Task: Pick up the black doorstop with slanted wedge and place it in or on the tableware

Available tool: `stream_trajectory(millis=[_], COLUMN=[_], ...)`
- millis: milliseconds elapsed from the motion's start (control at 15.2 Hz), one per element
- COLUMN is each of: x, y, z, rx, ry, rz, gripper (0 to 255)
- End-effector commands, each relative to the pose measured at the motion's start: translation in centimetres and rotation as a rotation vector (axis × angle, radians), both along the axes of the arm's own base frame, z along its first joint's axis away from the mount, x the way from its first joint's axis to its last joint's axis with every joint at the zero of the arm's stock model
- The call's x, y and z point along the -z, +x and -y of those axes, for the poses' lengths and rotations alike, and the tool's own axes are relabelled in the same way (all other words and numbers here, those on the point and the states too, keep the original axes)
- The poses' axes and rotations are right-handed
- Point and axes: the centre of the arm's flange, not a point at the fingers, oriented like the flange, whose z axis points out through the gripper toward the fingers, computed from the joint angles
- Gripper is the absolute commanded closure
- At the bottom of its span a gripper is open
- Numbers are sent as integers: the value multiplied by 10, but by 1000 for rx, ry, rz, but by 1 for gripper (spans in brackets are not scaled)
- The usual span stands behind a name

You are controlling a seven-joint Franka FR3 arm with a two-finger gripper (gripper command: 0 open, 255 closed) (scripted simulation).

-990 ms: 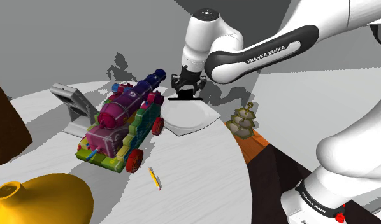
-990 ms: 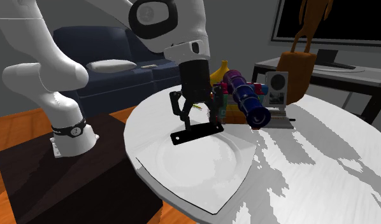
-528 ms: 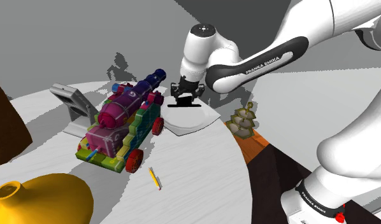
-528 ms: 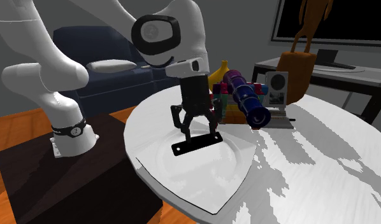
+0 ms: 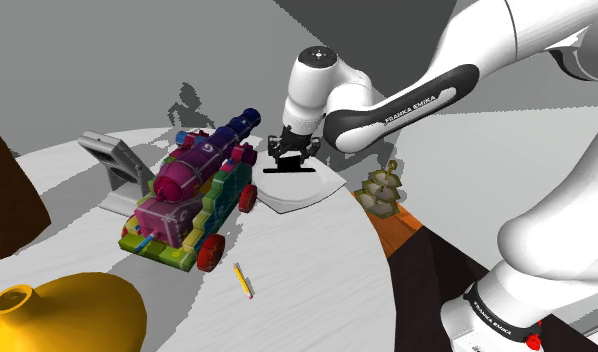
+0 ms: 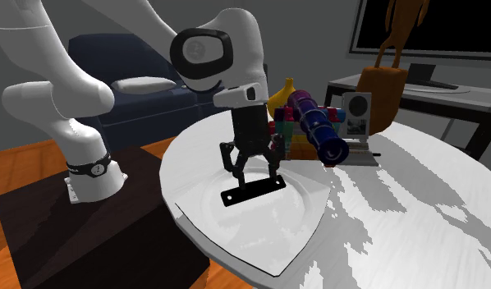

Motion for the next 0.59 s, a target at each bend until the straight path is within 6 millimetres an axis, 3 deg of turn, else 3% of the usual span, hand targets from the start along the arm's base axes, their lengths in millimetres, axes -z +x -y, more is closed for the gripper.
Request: stream_trajectory(millis=[0,66,396,528], x=[0,0,0,-24], y=[0,0,0,-8], z=[0,0,0,-5], rx=[0,0,0,0], ry=[0,0,0,0], rz=[0,0,0,0], gripper=[255,0,0,0])
